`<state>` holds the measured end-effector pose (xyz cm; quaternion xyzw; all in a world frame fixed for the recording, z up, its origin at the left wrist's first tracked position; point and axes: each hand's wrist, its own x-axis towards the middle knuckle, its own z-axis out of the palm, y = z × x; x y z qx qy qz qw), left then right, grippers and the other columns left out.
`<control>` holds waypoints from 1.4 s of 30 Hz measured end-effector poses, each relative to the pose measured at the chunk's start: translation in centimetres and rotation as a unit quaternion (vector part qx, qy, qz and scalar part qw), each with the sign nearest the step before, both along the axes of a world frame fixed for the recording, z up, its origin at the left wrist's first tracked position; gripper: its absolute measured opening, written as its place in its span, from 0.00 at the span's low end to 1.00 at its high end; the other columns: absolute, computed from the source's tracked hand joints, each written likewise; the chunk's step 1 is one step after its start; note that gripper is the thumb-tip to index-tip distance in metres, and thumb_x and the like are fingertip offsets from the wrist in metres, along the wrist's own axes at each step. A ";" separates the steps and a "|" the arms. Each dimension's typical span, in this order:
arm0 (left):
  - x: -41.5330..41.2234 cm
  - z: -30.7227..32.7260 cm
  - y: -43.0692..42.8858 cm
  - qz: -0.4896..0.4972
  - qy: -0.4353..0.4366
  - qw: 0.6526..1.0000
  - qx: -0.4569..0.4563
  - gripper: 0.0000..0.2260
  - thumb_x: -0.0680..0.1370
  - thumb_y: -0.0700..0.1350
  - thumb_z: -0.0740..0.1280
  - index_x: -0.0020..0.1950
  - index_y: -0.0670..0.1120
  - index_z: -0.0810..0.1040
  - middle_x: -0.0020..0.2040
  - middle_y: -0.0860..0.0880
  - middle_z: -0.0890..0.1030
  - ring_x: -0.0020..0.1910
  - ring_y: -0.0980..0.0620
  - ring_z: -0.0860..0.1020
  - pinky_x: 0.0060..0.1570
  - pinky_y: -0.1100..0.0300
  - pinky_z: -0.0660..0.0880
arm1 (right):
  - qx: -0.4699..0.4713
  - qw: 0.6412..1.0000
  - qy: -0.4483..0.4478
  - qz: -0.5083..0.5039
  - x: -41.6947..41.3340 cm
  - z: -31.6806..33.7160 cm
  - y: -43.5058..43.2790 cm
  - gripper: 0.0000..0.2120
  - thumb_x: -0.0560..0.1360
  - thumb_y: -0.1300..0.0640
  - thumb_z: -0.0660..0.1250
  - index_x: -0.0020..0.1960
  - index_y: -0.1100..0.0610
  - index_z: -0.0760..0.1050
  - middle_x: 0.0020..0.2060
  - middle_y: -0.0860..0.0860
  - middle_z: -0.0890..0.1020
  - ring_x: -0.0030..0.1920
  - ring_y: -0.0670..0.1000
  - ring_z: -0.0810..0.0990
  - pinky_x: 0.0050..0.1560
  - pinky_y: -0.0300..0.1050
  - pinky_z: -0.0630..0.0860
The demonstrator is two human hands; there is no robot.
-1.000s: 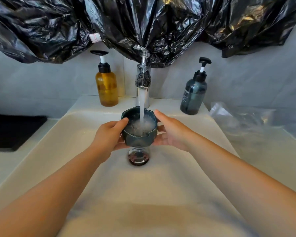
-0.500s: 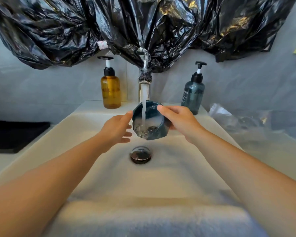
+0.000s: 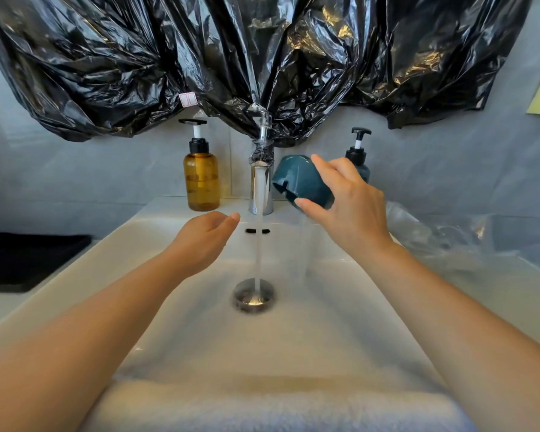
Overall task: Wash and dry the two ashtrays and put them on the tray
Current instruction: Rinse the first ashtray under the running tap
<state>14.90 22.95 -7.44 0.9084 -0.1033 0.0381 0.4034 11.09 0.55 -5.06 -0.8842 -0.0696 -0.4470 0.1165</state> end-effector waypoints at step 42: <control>-0.6 0.5 -1.4 -0.007 0.172 0.920 -0.351 0.21 0.74 0.52 0.71 0.62 0.42 0.72 0.58 0.42 0.80 0.55 0.42 0.81 0.55 0.45 0.79 | 0.673 0.585 0.373 0.257 0.9 -2.4 4.6 0.17 0.82 0.57 0.57 0.67 0.66 0.68 0.56 0.68 0.78 0.48 0.60 0.83 0.44 0.45 0.83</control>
